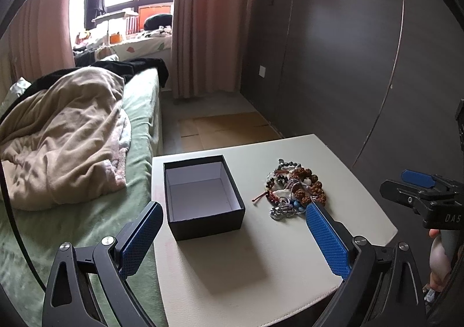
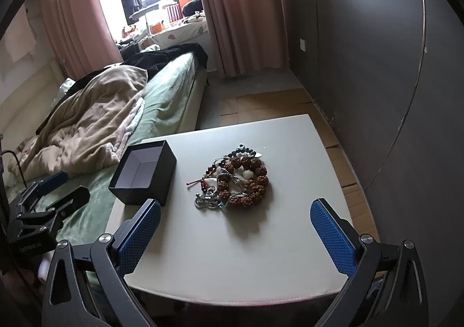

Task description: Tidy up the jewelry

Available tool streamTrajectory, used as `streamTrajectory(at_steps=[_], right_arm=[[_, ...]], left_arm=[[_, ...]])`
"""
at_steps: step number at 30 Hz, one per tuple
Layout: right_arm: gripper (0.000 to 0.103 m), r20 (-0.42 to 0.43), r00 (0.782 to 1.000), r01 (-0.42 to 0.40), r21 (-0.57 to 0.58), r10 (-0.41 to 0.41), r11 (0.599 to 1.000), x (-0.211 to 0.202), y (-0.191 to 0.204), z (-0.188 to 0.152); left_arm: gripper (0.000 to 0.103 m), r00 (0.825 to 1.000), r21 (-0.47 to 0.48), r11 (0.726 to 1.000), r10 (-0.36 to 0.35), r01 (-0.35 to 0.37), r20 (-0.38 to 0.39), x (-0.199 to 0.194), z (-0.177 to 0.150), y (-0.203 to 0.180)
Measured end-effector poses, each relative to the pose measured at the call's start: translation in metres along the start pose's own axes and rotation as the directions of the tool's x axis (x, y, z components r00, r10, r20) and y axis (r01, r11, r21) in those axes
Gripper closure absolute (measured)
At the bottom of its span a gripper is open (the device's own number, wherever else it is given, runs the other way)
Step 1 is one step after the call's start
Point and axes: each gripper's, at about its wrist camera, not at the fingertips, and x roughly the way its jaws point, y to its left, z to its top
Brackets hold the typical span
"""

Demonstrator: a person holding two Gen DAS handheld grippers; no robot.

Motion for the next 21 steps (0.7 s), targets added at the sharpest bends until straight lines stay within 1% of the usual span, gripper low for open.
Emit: streamTrajectory(at_steps=[21], right_arm=[[0.000, 0.011, 1.000, -0.001, -0.001, 0.001, 1.000, -0.0040, -0.0014, 0.0013]], left_arm=[[0.004, 1.000, -0.001, 1.000, 0.003, -0.003, 0.008, -0.0033, -0.0003, 0.0024]])
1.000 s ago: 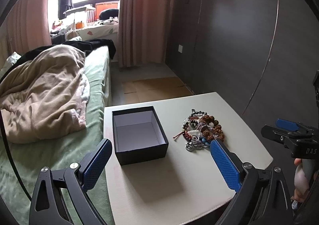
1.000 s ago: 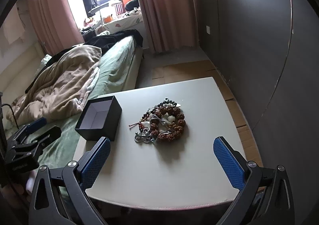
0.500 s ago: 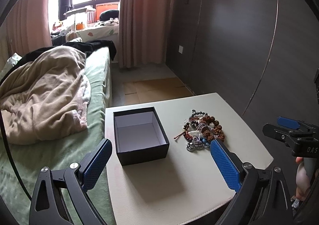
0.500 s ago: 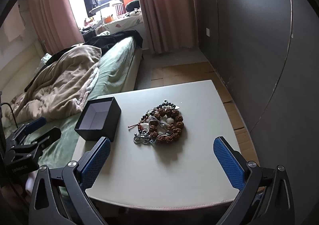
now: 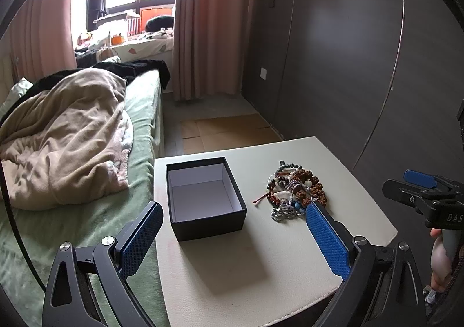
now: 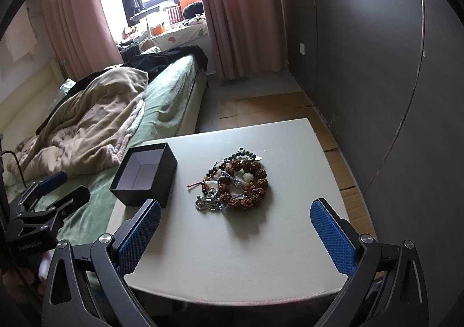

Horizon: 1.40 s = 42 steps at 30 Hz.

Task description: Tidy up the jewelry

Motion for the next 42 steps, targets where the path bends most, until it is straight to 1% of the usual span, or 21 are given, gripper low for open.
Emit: streamTrajectory(at_steps=[20, 25, 29, 35, 38, 42], right_arm=[[0.000, 0.005, 1.000, 0.005, -0.005, -0.005, 1.000, -0.003, 0.003, 0.001], [0.000, 0.008, 1.000, 0.003, 0.002, -0.003, 1.000, -0.003, -0.001, 0.002], [0.000, 0.002, 1.000, 0.005, 0.010, -0.005, 1.000, 0.000, -0.003, 0.001], [0.000, 0.000, 1.000, -0.004, 0.046, 0.004, 0.999, 0.003, -0.016, 0.008], [0.000, -0.003, 1.000, -0.011, 0.086, 0.011, 0.996, 0.005, -0.030, 0.013], [0.000, -0.001, 1.000, -0.010, 0.164, 0.010, 0.986, 0.009, -0.054, 0.019]], left_arm=[[0.004, 1.000, -0.003, 1.000, 0.006, -0.006, 0.005, -0.002, -0.001, 0.000], [0.004, 1.000, -0.003, 1.000, 0.002, -0.002, 0.001, 0.001, 0.002, -0.002], [0.004, 1.000, -0.013, 1.000, -0.017, 0.017, -0.010, 0.009, 0.004, -0.003], [0.004, 0.999, -0.007, 0.999, -0.034, 0.034, -0.022, 0.024, 0.009, -0.011], [0.006, 0.999, 0.006, 0.999, -0.048, 0.048, -0.026, 0.032, 0.011, -0.018], [0.012, 0.996, 0.024, 0.997, -0.077, 0.078, -0.051, 0.046, 0.011, -0.031]])
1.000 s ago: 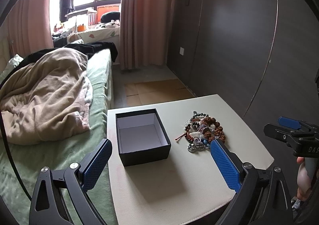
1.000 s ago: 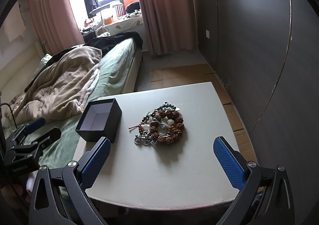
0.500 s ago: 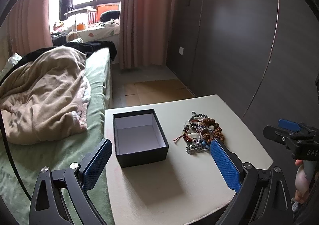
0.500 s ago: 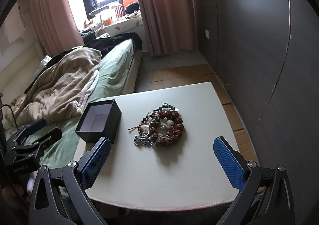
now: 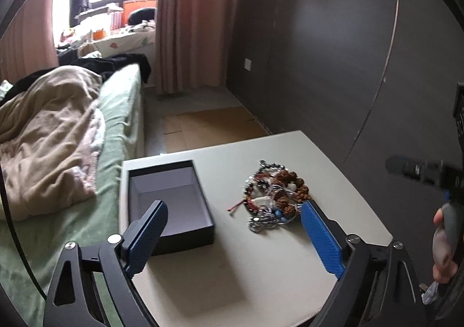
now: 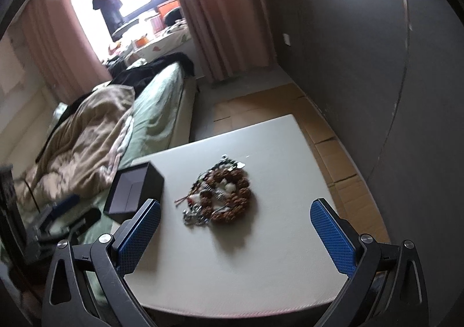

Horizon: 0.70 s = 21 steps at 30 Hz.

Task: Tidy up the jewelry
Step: 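Lower the left gripper onto the silver chain pendant and close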

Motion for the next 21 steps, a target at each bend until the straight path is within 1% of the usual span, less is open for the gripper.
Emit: streamTrajectory(at_steps=[2, 4, 6, 9, 10, 13, 15, 17, 18, 19, 21], right_arm=[[0.000, 0.006, 1.000, -0.002, 0.038, 0.002, 0.999, 0.002, -0.012, 0.005], [0.000, 0.014, 1.000, -0.002, 0.072, 0.001, 0.997, 0.002, -0.022, 0.009], [0.000, 0.014, 1.000, -0.005, 0.104, 0.004, 0.995, 0.005, -0.030, 0.013], [0.000, 0.004, 1.000, -0.019, 0.153, 0.019, 0.988, 0.010, -0.040, 0.017], [0.000, -0.002, 1.000, -0.019, 0.168, 0.019, 0.986, 0.013, -0.044, 0.019], [0.000, -0.027, 1.000, -0.005, 0.211, 0.011, 0.977, 0.021, -0.055, 0.019], [0.000, -0.037, 0.999, -0.003, 0.235, 0.013, 0.972, 0.024, -0.063, 0.020], [0.000, -0.043, 0.999, -0.006, 0.260, 0.018, 0.965, 0.025, -0.070, 0.021], [0.000, -0.045, 0.999, -0.006, 0.269, 0.019, 0.963, 0.026, -0.073, 0.021], [0.000, -0.048, 0.999, -0.001, 0.275, 0.015, 0.961, 0.027, -0.076, 0.022], [0.000, -0.053, 0.999, 0.002, 0.284, 0.013, 0.959, 0.028, -0.082, 0.023]], left_arm=[[0.016, 1.000, 0.014, 1.000, -0.018, 0.018, -0.014, 0.009, 0.000, -0.007], [0.023, 0.999, 0.022, 0.999, -0.032, 0.033, -0.029, 0.018, 0.000, -0.014], [0.027, 0.998, 0.025, 0.999, -0.044, 0.045, -0.040, 0.025, 0.001, -0.019], [0.032, 0.997, 0.034, 0.998, -0.059, 0.061, -0.056, 0.037, 0.001, -0.028], [0.035, 0.996, 0.039, 0.997, -0.066, 0.068, -0.068, 0.043, 0.001, -0.032], [0.038, 0.993, 0.060, 0.995, -0.080, 0.085, -0.091, 0.054, -0.001, -0.042], [0.038, 0.991, 0.090, 0.992, -0.078, 0.089, -0.112, 0.060, -0.003, -0.047], [0.039, 0.988, 0.119, 0.990, -0.063, 0.079, -0.139, 0.068, -0.006, -0.050], [0.040, 0.987, 0.126, 0.989, -0.057, 0.077, -0.153, 0.072, -0.009, -0.052], [0.046, 0.984, 0.131, 0.989, -0.052, 0.075, -0.172, 0.077, -0.011, -0.053], [0.053, 0.976, 0.134, 0.988, -0.045, 0.075, -0.212, 0.087, -0.015, -0.053]])
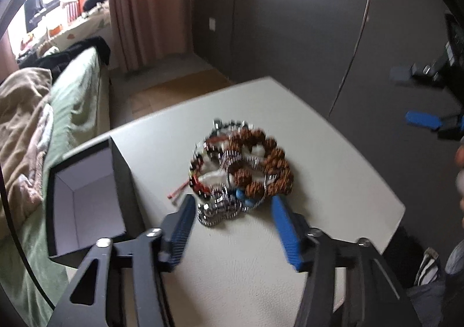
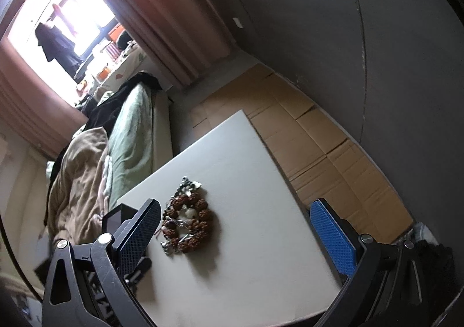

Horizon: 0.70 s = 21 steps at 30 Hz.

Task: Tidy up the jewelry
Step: 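Lower the left gripper onto the silver chain pendant and close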

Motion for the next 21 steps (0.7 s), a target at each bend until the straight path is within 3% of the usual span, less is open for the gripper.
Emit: streamTrajectory(at_steps=[11, 15, 21], right_arm=[[0.000, -0.010, 1.000, -0.020, 0.026, 0.020, 0.999, 0.007, -0.004, 0.007], [0.000, -0.019, 1.000, -0.023, 0.036, 0.024, 0.999, 0.009, -0.007, 0.009], [0.000, -0.036, 0.999, -0.028, 0.021, 0.029, 0.999, 0.016, -0.002, 0.010]], left_arm=[[0.056, 0.990, -0.025, 0.999, 0.033, -0.037, -0.136, 0.049, -0.004, 0.008], [0.056, 0.988, -0.025, 0.997, 0.063, -0.068, -0.138, 0.058, -0.002, 0.009], [0.056, 0.990, -0.044, 0.998, 0.047, -0.053, -0.130, 0.063, 0.001, 0.014]])
